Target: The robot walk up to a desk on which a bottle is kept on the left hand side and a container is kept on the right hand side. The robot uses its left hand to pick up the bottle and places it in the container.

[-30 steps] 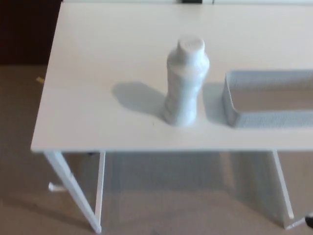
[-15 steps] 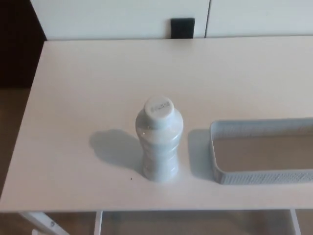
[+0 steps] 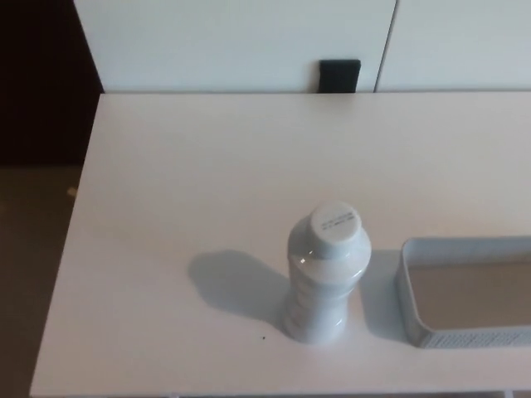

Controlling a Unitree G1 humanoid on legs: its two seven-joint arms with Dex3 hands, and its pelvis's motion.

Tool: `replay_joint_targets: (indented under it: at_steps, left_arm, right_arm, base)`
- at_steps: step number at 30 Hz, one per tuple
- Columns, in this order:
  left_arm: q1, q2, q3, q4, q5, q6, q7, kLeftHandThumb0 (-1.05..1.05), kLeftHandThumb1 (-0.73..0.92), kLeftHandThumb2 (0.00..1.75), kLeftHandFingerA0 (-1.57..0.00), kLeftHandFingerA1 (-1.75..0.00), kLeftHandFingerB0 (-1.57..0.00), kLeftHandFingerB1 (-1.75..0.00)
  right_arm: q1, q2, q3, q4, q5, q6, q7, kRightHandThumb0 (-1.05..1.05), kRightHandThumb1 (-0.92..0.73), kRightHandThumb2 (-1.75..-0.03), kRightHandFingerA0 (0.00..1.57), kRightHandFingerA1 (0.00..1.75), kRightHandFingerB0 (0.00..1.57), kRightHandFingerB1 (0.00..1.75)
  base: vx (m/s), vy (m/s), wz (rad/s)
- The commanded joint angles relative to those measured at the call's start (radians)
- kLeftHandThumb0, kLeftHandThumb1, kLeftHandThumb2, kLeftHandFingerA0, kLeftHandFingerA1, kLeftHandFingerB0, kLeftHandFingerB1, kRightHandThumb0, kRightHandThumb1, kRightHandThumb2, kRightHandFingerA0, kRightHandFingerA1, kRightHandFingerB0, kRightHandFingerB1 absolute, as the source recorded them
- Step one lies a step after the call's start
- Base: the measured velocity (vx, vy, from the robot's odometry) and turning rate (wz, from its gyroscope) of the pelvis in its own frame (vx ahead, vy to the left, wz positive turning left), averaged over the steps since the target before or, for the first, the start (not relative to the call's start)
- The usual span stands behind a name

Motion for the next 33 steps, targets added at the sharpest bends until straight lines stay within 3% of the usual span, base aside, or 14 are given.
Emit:
replay_joint_targets:
  at_steps: [1,3,5,6,7,8,16,24,27,28,29,30,32,33]
  left_arm:
    - [-0.009,0.007,0.037,0.03,-0.046,-0.001,-0.028,-0.6,0.71,0.61,-0.41,-1.33,-0.56,-1.21]
    - [-0.02,-0.016,0.107,0.022,-0.112,0.045,0.001,-0.71,0.56,0.94,-0.3,-0.67,-0.32,-0.59]
    - [-0.025,-0.028,0.156,0.024,-0.142,0.022,0.012,-0.68,0.59,0.96,-0.31,-0.66,-0.32,-0.59]
    - [-0.026,-0.027,0.191,0.015,-0.16,0.008,0.021,-0.64,0.74,0.62,-0.31,-0.97,-0.38,-0.73]
    - [-0.03,-0.023,0.211,0.012,-0.175,0.014,0.01,-0.64,0.74,0.63,-0.3,-0.5,-0.29,-0.35]
    - [-0.03,-0.018,0.241,0.008,-0.218,0.031,-0.045,-0.67,0.56,0.86,-0.23,-0.46,-0.15,-0.42]
    - [-0.004,-0.041,0.396,-0.145,-0.377,0.055,-0.171,-0.74,0.62,0.6,-0.24,-0.34,-0.22,-0.28]
    - [0.137,0.002,0.499,-0.73,-0.584,0.138,-0.263,-0.73,0.49,0.78,-0.24,-0.4,-0.12,-0.38]
    - [0.173,0.052,0.487,-0.975,-0.625,0.181,-0.272,-0.35,0.23,0.86,0.0,-0.47,0.0,-0.48]
    - [0.164,0.067,0.475,-1.033,-0.62,0.167,-0.277,-0.69,0.45,0.82,-0.05,-0.33,-0.05,-0.24]
    - [0.158,0.087,0.459,-1.092,-0.609,0.16,-0.282,-0.78,0.51,0.82,-0.11,-0.21,-0.11,-0.13]
    - [0.142,0.112,0.437,-1.148,-0.606,0.169,-0.29,-0.7,0.43,0.82,-0.02,-0.22,-0.02,-0.12]
    - [0.098,0.152,0.387,-1.229,-0.597,0.182,-0.309,-0.71,0.43,0.82,0.0,-0.22,0.0,-0.11]
    - [0.078,0.157,0.364,-1.244,-0.581,0.176,-0.315,-0.71,0.43,0.81,0.0,-0.22,0.0,-0.11]
  right_arm:
    - [0.019,-0.017,-0.011,-0.012,0.008,-0.002,0.006,-0.29,-0.72,-1.16,0.01,0.49,0.0,0.48]
    - [0.017,-0.018,-0.019,-0.002,0.013,-0.003,0.005,-0.29,-0.72,-1.16,0.01,0.5,0.0,0.49]
    - [0.023,-0.019,-0.026,-0.023,0.021,0.009,0.009,-0.3,-0.71,-1.15,0.01,0.5,0.0,0.48]
    - [0.028,-0.019,-0.03,-0.034,0.028,0.009,0.019,-0.5,-0.77,-0.76,0.14,0.42,0.09,0.37]
    - [0.029,-0.018,-0.034,-0.039,0.036,0.009,0.029,-0.5,-0.78,-0.76,0.14,0.42,0.09,0.37]
    - [0.03,-0.02,-0.042,-0.025,0.045,-0.011,0.042,-0.31,-0.68,-1.14,0.02,0.49,0.0,0.48]
    - [0.061,-0.013,-0.098,-0.001,0.107,-0.076,0.107,-0.55,-0.75,-0.76,0.17,0.41,0.14,0.37]
    - [0.31,0.025,-0.288,-0.342,0.346,0.025,0.199,-0.3,-0.73,-1.18,0.01,0.49,0.0,0.49]
    - [0.386,0.048,-0.285,-0.439,0.351,0.03,0.202,-0.3,-0.72,-1.17,0.02,0.49,0.01,0.49]
    - [0.417,0.057,-0.274,-0.488,0.351,0.039,0.202,-0.52,-0.77,-0.77,0.14,0.42,0.09,0.36]
    - [0.436,0.059,-0.257,-0.513,0.338,0.02,0.209,-0.3,-0.72,-1.17,0.02,0.5,0.0,0.49]
    - [0.452,0.067,-0.242,-0.532,0.33,0.011,0.21,-0.53,-0.75,-0.79,0.14,0.44,0.09,0.37]
    - [0.47,0.087,-0.212,-0.554,0.316,0.001,0.206,-0.32,-0.68,-1.15,0.02,0.5,0.01,0.49]
    - [0.477,0.093,-0.2,-0.565,0.312,-0.001,0.205,-0.49,-0.8,-0.63,0.16,0.39,0.1,0.32]
  base:
    - [0.0,0.0,0.0]
    - [0.0,0.0,0.0]
    - [0.0,0.0,0.0]
    - [0.0,0.0,0.0]
    - [0.0,0.0,0.0]
    - [0.0,0.0,0.0]
    - [0.0,0.0,0.0]
    - [0.0,0.0,0.0]
    - [0.0,0.0,0.0]
    - [0.0,0.0,0.0]
    - [0.0,0.0,0.0]
    - [0.0,0.0,0.0]
    - [0.0,0.0,0.0]
    - [0.0,0.0,0.0]
